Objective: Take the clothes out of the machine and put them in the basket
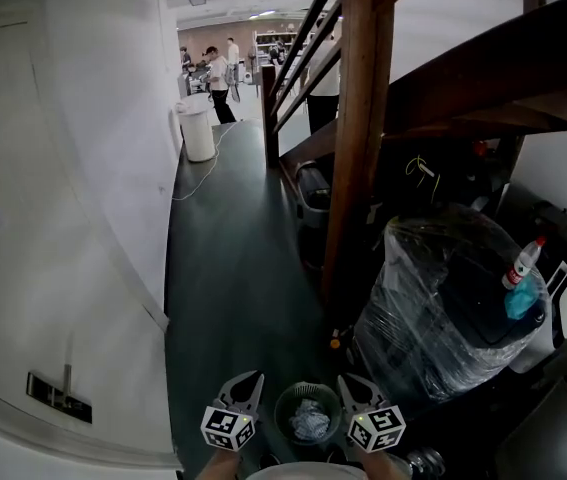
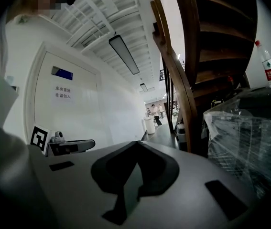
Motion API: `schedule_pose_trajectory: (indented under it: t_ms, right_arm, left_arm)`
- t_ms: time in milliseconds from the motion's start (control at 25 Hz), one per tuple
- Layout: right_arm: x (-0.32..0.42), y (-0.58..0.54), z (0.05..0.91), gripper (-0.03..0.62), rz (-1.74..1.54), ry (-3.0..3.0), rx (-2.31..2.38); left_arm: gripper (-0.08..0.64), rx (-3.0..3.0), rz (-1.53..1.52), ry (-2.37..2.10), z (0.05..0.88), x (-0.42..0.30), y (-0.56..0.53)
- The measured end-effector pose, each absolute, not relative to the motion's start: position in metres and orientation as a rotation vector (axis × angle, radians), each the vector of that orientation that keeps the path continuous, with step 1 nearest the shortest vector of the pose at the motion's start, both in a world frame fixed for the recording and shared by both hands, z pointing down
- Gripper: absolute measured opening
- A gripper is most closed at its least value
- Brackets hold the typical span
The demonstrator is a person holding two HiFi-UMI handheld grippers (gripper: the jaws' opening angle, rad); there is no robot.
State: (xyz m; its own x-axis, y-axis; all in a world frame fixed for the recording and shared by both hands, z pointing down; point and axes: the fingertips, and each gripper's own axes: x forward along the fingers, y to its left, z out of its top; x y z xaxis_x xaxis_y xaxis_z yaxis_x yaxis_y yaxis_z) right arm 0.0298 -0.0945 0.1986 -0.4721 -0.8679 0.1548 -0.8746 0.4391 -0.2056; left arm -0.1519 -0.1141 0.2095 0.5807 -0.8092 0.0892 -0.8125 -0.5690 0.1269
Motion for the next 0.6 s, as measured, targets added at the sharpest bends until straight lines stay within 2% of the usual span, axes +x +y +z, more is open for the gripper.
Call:
schedule_pose_trajectory:
  t_ms: [600]
  right_arm:
    - [-0.009,-0.097,0.171,0.006,0.296,-2.655,1.665]
  left_arm:
    - [0.021,2.696,-0.076,-1.395,0.172,-0.198,-0.113]
